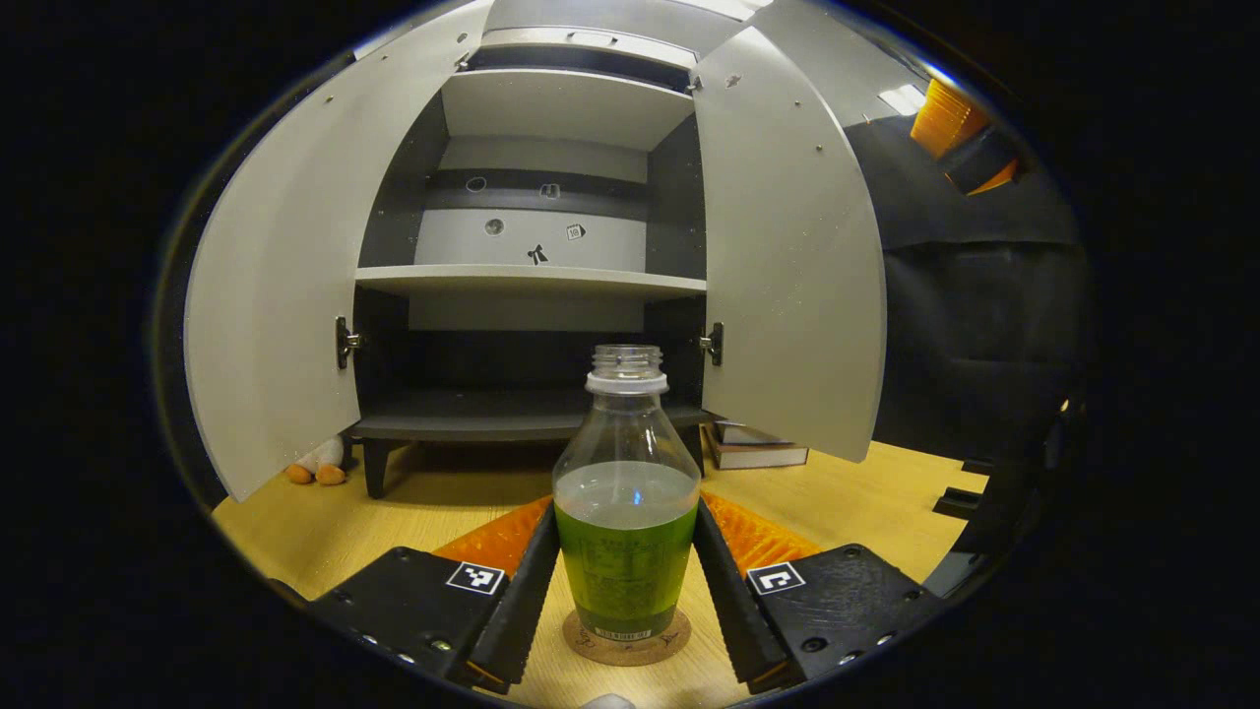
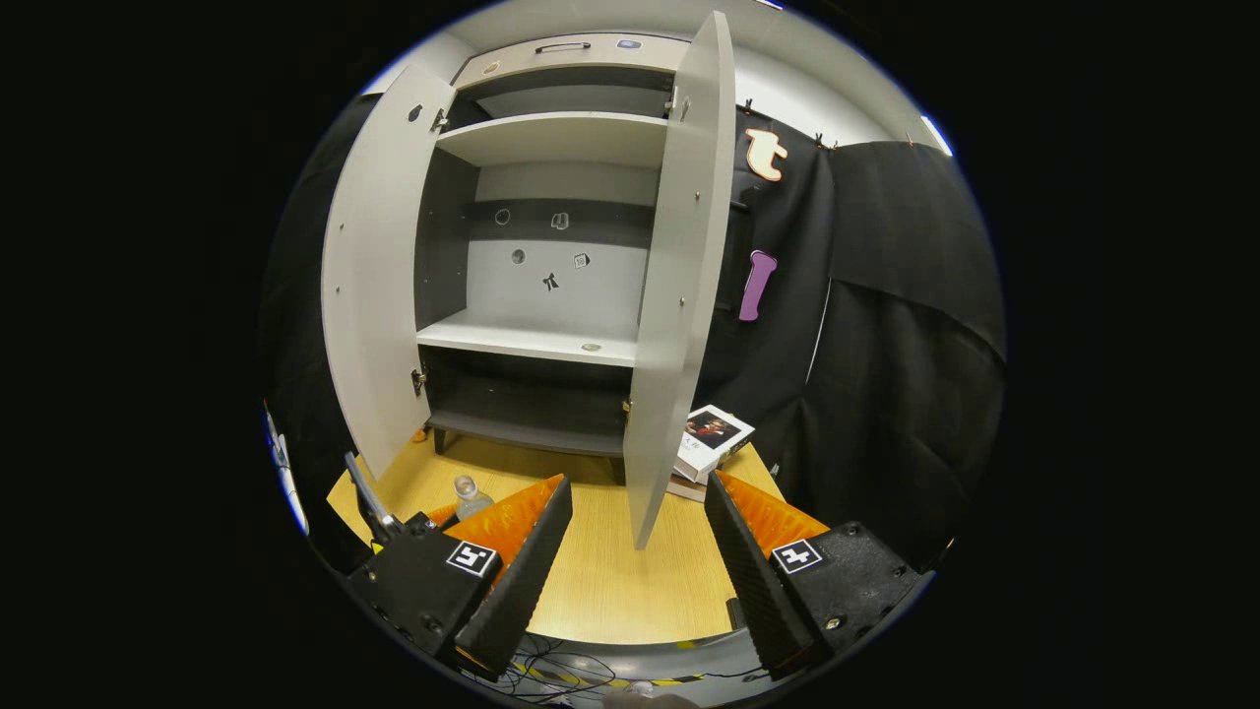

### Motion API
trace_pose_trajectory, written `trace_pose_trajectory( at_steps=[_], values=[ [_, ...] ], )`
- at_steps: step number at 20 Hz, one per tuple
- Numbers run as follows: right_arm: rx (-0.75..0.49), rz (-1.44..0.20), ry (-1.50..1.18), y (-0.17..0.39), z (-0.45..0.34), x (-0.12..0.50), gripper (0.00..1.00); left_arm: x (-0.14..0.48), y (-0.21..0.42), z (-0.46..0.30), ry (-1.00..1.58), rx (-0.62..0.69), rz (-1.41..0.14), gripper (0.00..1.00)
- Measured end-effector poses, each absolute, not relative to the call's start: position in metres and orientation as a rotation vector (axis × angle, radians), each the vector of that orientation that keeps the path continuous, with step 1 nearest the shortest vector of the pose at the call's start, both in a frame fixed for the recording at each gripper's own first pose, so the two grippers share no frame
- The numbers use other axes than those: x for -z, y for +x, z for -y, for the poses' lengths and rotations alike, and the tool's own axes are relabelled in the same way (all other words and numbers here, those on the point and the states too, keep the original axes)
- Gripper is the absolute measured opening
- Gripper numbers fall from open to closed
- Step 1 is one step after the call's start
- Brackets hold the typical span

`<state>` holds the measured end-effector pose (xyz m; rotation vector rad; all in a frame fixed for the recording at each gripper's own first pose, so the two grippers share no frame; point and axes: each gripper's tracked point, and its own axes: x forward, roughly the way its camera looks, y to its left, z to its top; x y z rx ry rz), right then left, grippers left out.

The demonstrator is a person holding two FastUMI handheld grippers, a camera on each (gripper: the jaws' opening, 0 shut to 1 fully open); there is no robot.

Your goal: Grasp the bottle in the cabinet with the left hand and place it on the coaster, then close the right door with the right hand and the left door with the left hand.

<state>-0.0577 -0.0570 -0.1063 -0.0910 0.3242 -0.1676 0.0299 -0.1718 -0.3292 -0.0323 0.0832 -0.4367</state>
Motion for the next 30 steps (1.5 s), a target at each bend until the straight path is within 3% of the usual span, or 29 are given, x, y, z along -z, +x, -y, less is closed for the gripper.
trace_pose_trajectory(
  at_steps=[1, 6, 7, 8, 16, 26, 30],
  values=[
    [0.168, -0.324, -0.097, -0.058, 0.058, 0.107, 0.84, 0.332, 0.027, 0.174, -0.027, 0.453, -0.07, 0.71],
    [0.177, -0.343, -0.102, -0.065, 0.064, 0.108, 0.84, 0.345, 0.021, 0.17, -0.008, 0.448, -0.071, 0.8],
    [0.178, -0.344, -0.103, -0.067, 0.065, 0.108, 0.84, 0.343, 0.02, 0.168, -0.008, 0.436, -0.076, 0.94],
    [0.179, -0.344, -0.104, -0.068, 0.065, 0.108, 0.84, 0.338, 0.022, 0.165, -0.004, 0.426, -0.076, 0.97],
    [0.187, -0.313, -0.098, -0.082, 0.065, 0.091, 0.84, 0.246, 0.018, 0.159, -0.025, 0.417, 0.024, 0.96],
    [0.181, -0.141, -0.038, -0.083, 0.067, 0.031, 0.84, 0.084, -0.008, 0.145, -0.101, 0.434, 0.095, 0.96],
    [0.2, -0.078, -0.023, -0.077, 0.083, 0.012, 0.84, 0.036, -0.013, 0.113, -0.077, 0.385, 0.078, 0.96]
  ],
)
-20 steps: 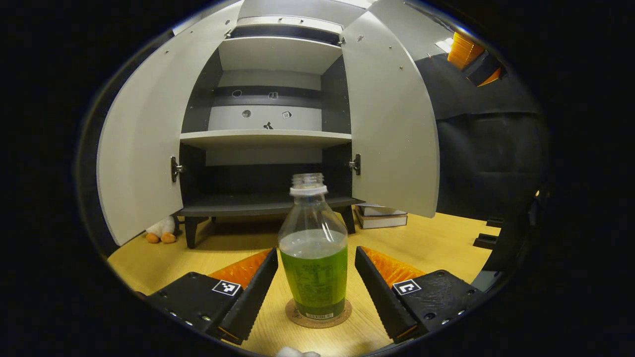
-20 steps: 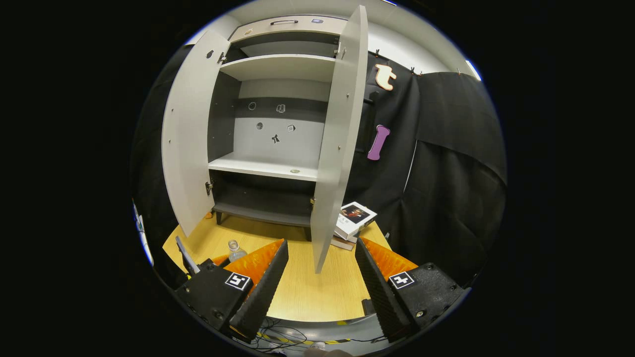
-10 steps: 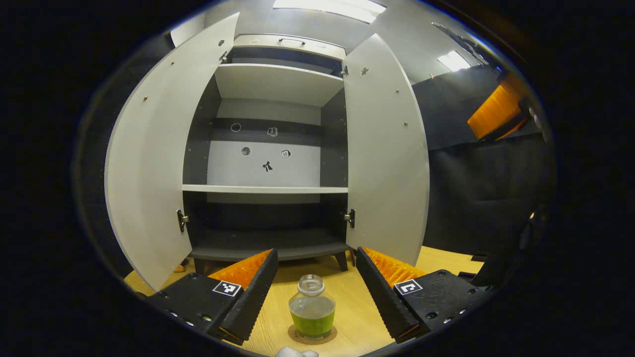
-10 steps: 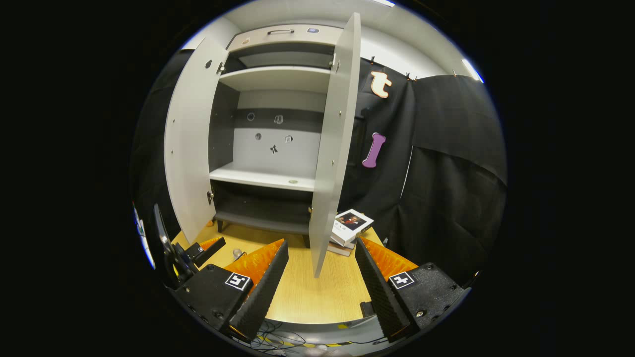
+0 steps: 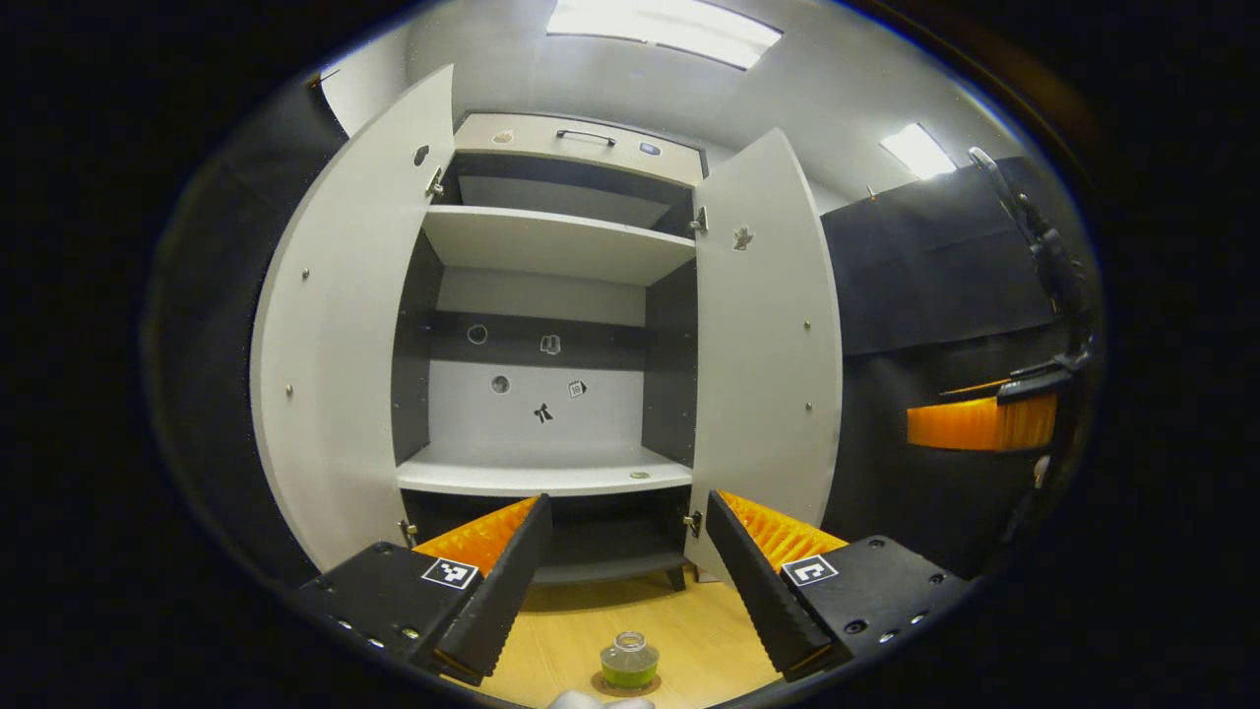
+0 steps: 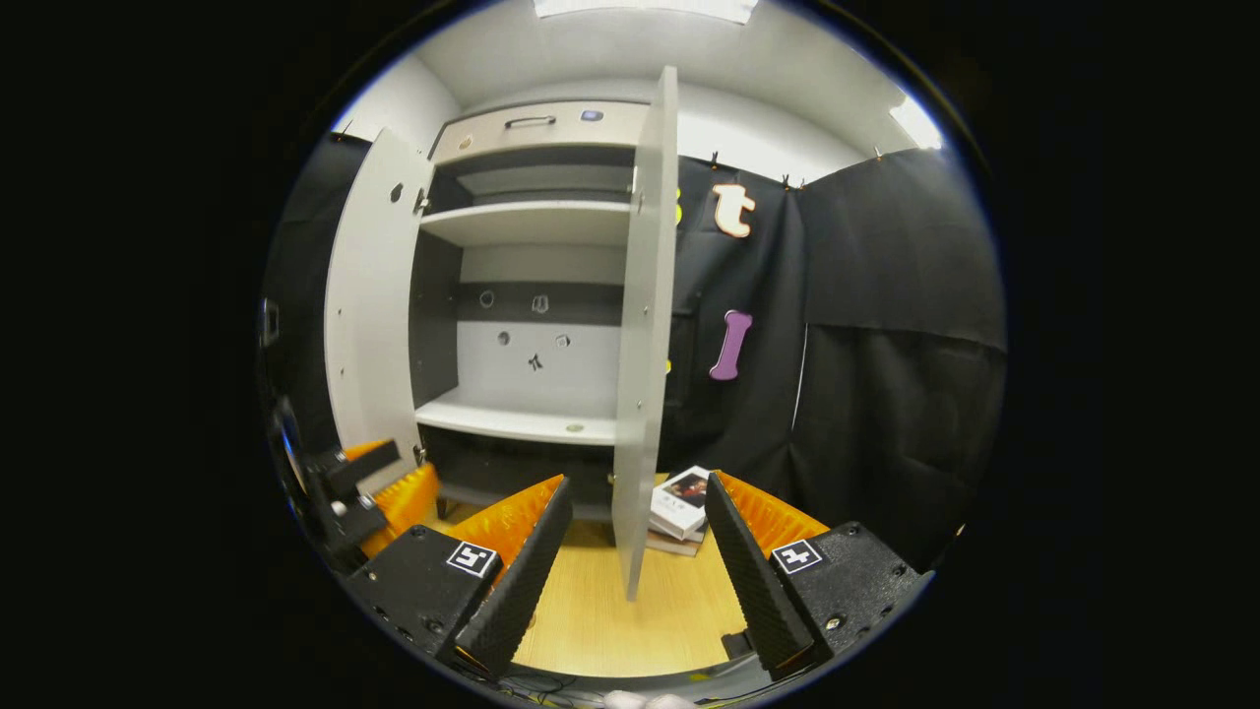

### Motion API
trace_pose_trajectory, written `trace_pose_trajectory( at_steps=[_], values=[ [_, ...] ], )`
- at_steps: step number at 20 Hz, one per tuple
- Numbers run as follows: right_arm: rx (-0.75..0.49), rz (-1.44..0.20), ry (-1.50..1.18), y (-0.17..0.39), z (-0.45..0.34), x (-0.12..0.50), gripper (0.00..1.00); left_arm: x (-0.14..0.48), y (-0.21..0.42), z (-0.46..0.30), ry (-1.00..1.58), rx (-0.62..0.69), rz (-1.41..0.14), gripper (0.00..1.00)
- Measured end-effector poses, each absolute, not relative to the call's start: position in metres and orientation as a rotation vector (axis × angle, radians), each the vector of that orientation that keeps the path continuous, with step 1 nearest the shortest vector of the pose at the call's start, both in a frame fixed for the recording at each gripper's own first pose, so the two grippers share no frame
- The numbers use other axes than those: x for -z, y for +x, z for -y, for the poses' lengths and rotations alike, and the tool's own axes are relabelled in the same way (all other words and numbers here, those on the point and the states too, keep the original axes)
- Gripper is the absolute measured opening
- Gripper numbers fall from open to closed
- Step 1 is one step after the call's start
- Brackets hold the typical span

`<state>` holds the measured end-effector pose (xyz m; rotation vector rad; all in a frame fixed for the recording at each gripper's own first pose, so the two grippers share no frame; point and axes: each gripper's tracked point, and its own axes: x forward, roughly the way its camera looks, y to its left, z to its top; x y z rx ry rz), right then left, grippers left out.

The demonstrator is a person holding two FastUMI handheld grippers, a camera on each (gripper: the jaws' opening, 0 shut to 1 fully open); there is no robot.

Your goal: Grasp the bottle in the cabinet with the left hand and place it on the coaster, then close the right door with the right hand and the left door with the left hand.

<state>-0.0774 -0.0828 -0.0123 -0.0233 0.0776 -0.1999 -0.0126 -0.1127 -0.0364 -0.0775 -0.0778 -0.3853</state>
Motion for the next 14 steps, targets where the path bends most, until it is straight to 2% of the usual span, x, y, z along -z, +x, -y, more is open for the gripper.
trace_pose_trajectory(
  at_steps=[6, 9, 10, 11, 12, 14],
  values=[
    [0.271, -0.016, -0.019, -0.057, 0.145, -0.012, 0.84, 0.023, -0.045, 0.021, -0.035, 0.209, 0.017, 0.96],
    [0.258, 0.007, 0.029, -0.034, 0.172, -0.028, 0.84, 0.031, -0.068, -0.011, 0.011, 0.119, -0.023, 0.96],
    [0.262, 0.016, 0.031, -0.025, 0.184, -0.034, 0.84, 0.03, -0.073, -0.017, 0.013, 0.095, -0.024, 0.96],
    [0.263, 0.019, 0.029, -0.016, 0.194, -0.039, 0.84, 0.029, -0.078, -0.019, 0.009, 0.076, -0.024, 0.92],
    [0.254, 0.026, 0.034, -0.006, 0.201, -0.045, 0.84, 0.028, -0.082, -0.017, 0.001, 0.07, -0.028, 0.95],
    [0.223, 0.03, 0.048, 0.015, 0.207, -0.053, 0.84, 0.026, -0.09, -0.01, -0.01, 0.06, -0.043, 0.96]
  ],
)
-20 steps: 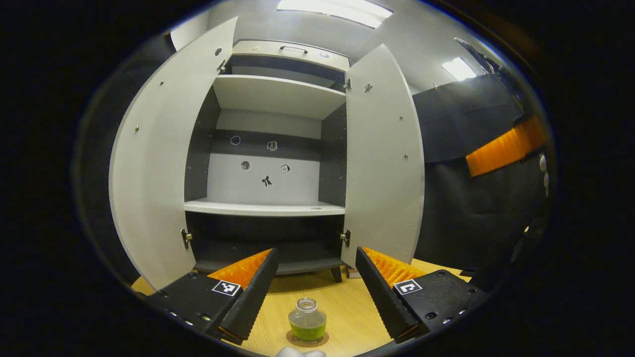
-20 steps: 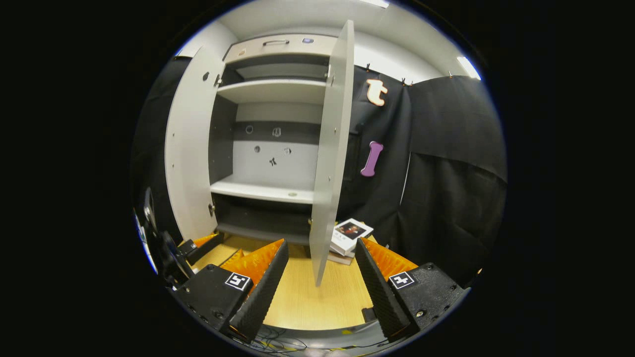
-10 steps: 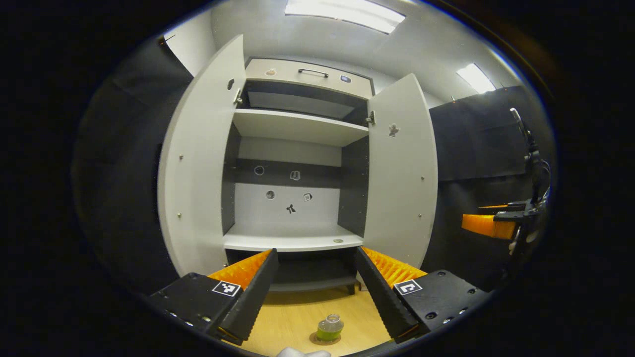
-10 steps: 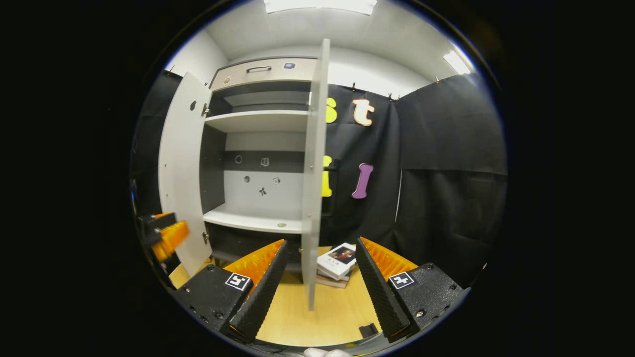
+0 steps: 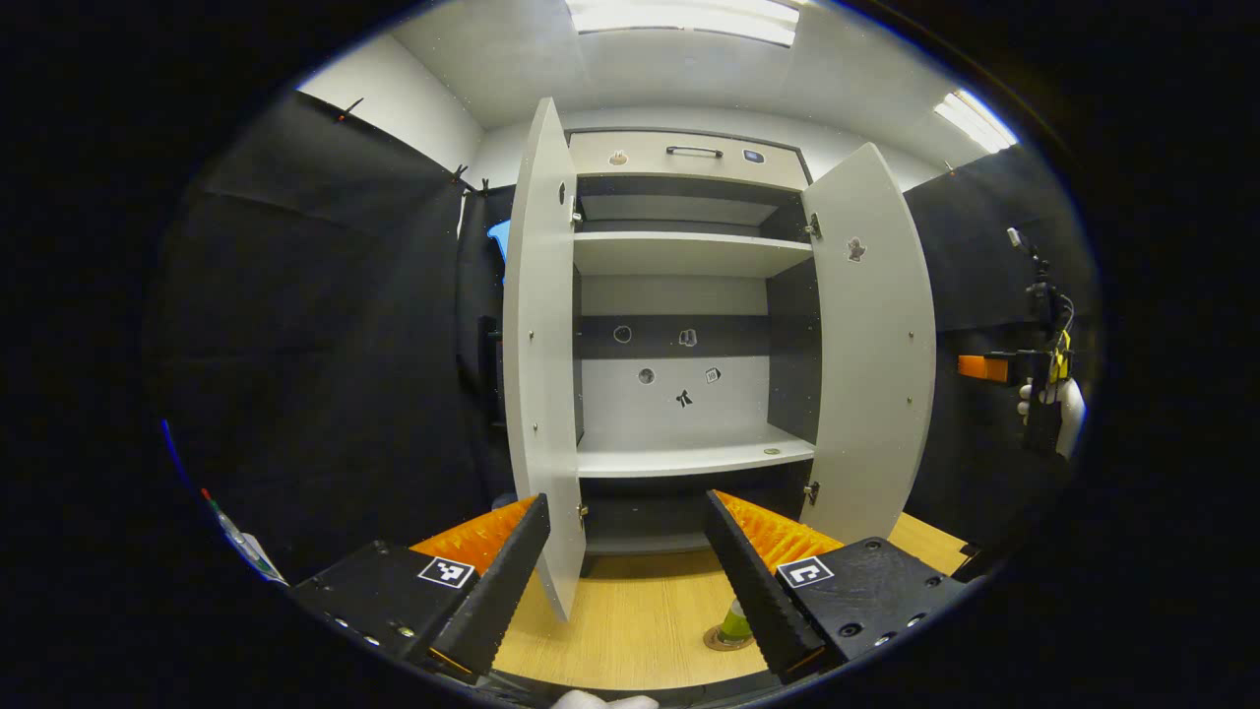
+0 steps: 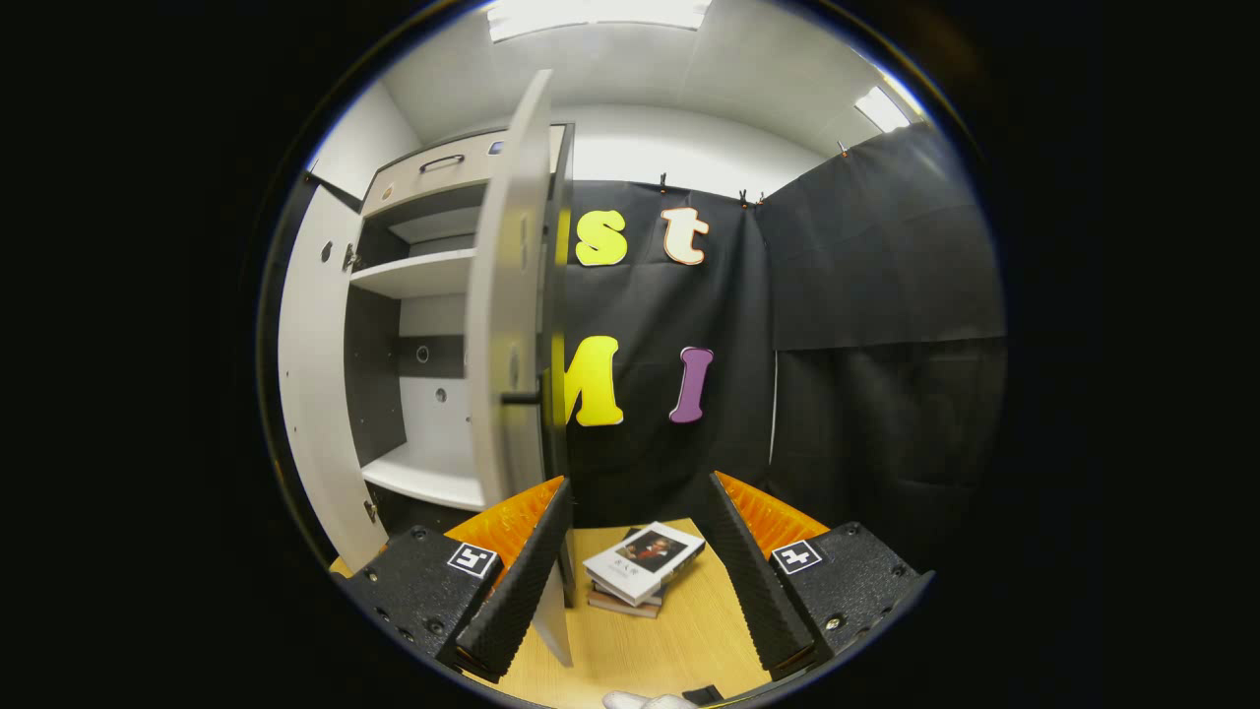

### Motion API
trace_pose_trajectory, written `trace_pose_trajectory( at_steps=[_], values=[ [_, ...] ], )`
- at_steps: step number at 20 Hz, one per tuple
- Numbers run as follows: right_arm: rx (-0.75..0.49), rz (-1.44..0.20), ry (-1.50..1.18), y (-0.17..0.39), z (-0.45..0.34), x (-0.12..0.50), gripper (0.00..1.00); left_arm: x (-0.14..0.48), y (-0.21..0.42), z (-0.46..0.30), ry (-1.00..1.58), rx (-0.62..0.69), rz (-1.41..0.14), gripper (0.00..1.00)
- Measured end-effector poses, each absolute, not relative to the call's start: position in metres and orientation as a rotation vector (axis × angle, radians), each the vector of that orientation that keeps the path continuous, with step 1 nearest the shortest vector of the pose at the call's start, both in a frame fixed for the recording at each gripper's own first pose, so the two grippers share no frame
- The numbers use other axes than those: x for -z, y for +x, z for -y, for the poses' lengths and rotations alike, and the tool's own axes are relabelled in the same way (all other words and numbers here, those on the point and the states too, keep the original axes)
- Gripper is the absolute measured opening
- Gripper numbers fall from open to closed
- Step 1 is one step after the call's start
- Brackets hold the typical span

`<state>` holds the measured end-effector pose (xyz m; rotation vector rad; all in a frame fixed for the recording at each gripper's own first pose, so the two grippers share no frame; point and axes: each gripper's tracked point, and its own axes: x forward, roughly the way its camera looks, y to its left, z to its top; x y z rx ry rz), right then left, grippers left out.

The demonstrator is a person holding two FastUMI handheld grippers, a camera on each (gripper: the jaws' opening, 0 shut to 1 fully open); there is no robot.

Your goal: Grasp the bottle in the cabinet with the left hand and place it on the coaster, then close the right door with the right hand and the left door with the left hand.

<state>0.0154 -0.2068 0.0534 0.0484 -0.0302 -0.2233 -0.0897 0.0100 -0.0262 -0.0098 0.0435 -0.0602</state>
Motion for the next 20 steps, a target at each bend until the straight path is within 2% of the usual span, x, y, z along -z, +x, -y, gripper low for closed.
trace_pose_trajectory(
  at_steps=[3, 4, 6, 13, 20],
  values=[
    [0.163, 0.037, 0.051, 0.041, 0.213, -0.064, 0.84, 0.019, -0.092, 0.001, 0.001, 0.024, -0.036, 0.95],
    [0.133, 0.034, 0.055, 0.048, 0.211, -0.066, 0.83, 0.016, -0.091, 0.008, -0.005, 0.014, -0.037, 0.99],
    [0.05, -0.004, 0.052, 0.06, 0.199, -0.06, 0.84, 0.011, -0.087, 0.019, -0.018, -0.004, -0.033, 0.95],
    [-0.12, -0.062, 0.05, 0.068, 0.194, -0.054, 0.8, 0.012, -0.087, 0.053, -0.049, -0.06, -0.066, 0.96],
    [-0.273, -0.066, 0.093, 0.075, 0.129, -0.05, 0.8, 0.006, -0.093, 0.069, -0.052, -0.078, -0.071, 0.96]
  ],
)
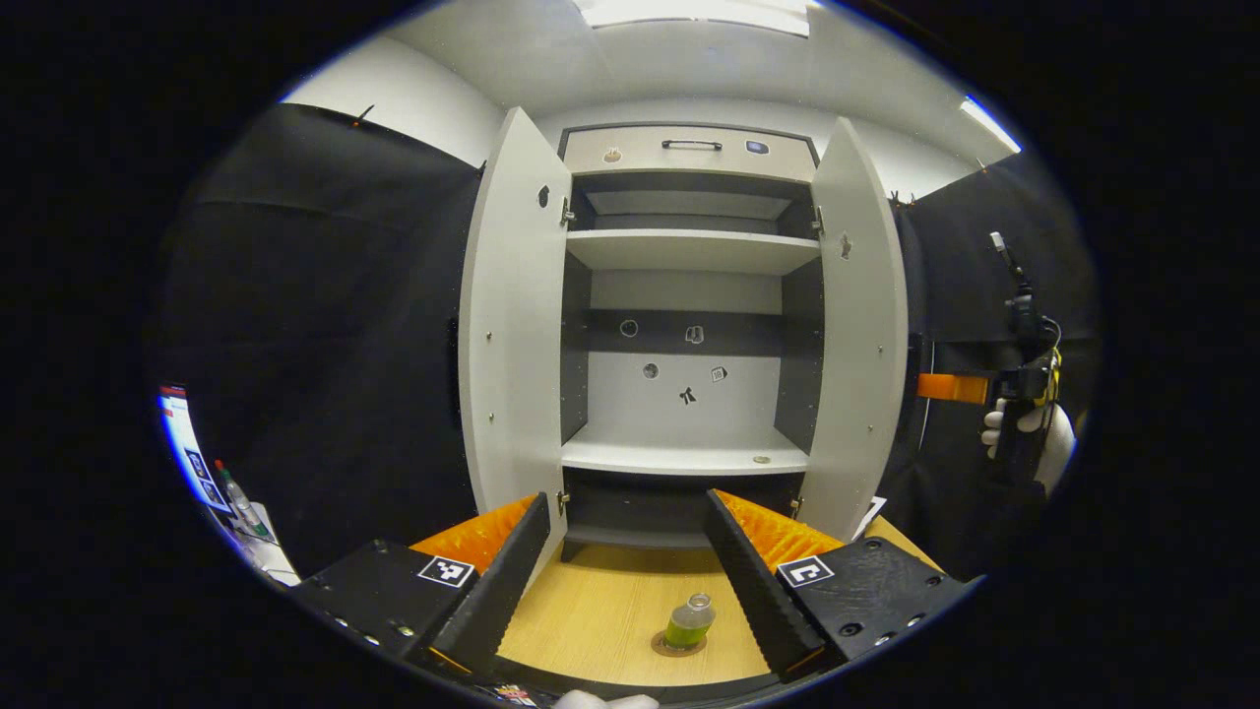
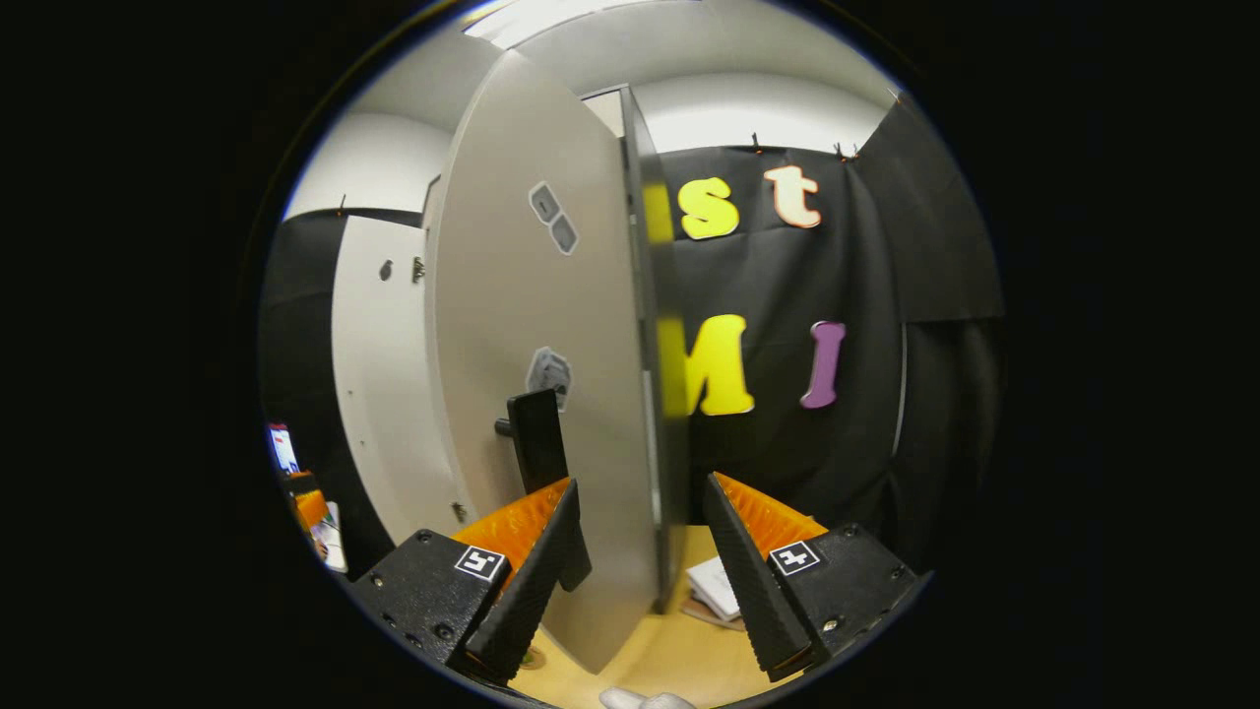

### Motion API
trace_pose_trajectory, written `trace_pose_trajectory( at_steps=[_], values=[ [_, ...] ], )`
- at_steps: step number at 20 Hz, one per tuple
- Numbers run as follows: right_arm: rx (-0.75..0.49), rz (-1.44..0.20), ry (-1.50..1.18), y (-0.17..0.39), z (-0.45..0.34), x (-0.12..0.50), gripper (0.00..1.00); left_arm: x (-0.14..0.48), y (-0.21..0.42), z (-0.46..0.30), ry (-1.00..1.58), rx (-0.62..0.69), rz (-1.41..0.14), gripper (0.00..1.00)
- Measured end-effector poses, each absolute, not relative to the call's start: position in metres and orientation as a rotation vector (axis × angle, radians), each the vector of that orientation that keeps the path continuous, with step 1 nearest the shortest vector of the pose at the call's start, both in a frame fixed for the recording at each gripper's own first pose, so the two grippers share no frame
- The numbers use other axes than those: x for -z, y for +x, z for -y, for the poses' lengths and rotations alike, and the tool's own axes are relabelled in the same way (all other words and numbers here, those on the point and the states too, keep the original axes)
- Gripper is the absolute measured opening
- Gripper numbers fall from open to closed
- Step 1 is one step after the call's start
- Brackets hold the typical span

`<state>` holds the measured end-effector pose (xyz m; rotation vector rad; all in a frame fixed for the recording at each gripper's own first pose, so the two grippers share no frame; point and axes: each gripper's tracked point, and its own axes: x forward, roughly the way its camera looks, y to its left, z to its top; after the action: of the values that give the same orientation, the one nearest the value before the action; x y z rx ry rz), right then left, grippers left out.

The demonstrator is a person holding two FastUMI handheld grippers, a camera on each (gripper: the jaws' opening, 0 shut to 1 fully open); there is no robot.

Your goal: Grasp the bottle in the cabinet with the left hand and place it on the coaster, then close the right door with the right hand and the left door with the left hand.

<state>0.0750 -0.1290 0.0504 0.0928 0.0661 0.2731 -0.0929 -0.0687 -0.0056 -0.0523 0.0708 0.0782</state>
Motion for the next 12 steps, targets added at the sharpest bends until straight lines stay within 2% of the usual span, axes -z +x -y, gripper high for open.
trace_pose_trajectory(
  at_steps=[7, 12],
  values=[
    [-0.451, -0.077, 0.083, 0.099, 0.05, -0.044, 0.8, -0.01, -0.098, 0.066, -0.016, -0.128, -0.033, 0.95],
    [-0.465, -0.038, 0.046, 0.093, 0.041, -0.044, 0.81, -0.01, -0.099, 0.063, -0.009, -0.159, -0.033, 0.95]
  ],
)
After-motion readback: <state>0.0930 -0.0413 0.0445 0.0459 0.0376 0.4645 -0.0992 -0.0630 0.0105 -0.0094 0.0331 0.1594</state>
